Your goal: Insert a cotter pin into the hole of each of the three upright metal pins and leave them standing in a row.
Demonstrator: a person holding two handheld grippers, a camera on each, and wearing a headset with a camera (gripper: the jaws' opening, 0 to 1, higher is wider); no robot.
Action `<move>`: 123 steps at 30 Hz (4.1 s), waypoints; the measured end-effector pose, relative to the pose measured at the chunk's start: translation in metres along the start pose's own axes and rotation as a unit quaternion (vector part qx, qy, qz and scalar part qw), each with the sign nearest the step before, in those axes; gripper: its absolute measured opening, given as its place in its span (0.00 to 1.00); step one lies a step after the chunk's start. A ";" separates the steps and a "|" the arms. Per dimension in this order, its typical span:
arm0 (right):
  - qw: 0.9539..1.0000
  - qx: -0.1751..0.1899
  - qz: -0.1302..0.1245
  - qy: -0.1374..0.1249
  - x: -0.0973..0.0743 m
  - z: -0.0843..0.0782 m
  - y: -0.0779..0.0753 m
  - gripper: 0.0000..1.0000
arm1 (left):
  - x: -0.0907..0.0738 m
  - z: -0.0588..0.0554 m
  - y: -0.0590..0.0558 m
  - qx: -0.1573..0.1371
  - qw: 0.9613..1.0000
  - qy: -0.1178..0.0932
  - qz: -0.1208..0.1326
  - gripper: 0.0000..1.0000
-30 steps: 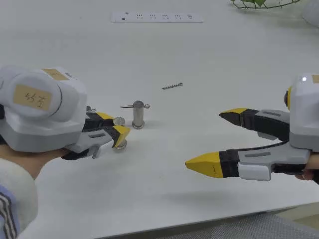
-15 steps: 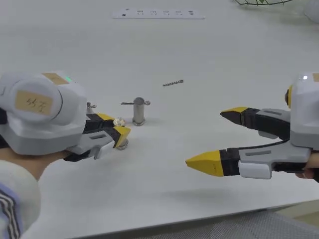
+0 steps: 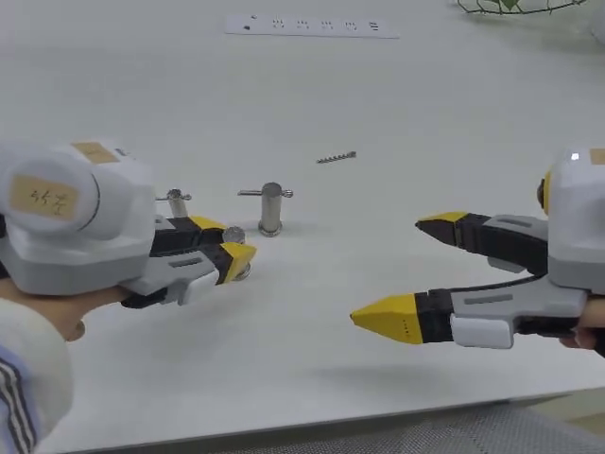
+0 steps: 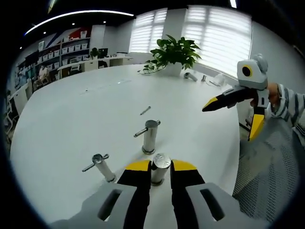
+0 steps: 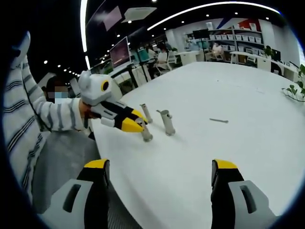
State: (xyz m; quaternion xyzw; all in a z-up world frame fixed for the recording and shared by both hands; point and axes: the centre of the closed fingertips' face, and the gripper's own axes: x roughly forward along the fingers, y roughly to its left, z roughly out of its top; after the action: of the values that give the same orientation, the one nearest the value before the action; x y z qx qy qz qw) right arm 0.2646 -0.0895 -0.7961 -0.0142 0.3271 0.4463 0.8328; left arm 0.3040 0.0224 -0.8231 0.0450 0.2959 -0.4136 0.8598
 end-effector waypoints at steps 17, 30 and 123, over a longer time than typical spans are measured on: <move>1.000 0.005 -0.002 0.010 0.000 -0.006 -0.001 0.90 | -0.007 -0.001 -0.003 0.019 1.000 -0.021 -0.014 0.35; 0.999 0.031 0.011 -0.005 0.000 -0.006 -0.008 0.90 | -0.027 -0.001 -0.002 0.017 0.999 -0.028 -0.020 0.61; 0.905 -0.293 0.071 0.301 0.092 0.021 -0.121 0.51 | -0.083 -0.043 0.033 -0.053 0.997 -0.023 0.048 0.91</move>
State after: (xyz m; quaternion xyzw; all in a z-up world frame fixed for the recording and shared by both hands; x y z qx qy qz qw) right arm 0.4021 -0.0881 -0.8636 -0.3679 0.4165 0.5544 0.6196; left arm 0.2685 0.1146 -0.8188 0.0038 0.2949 -0.3565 0.8866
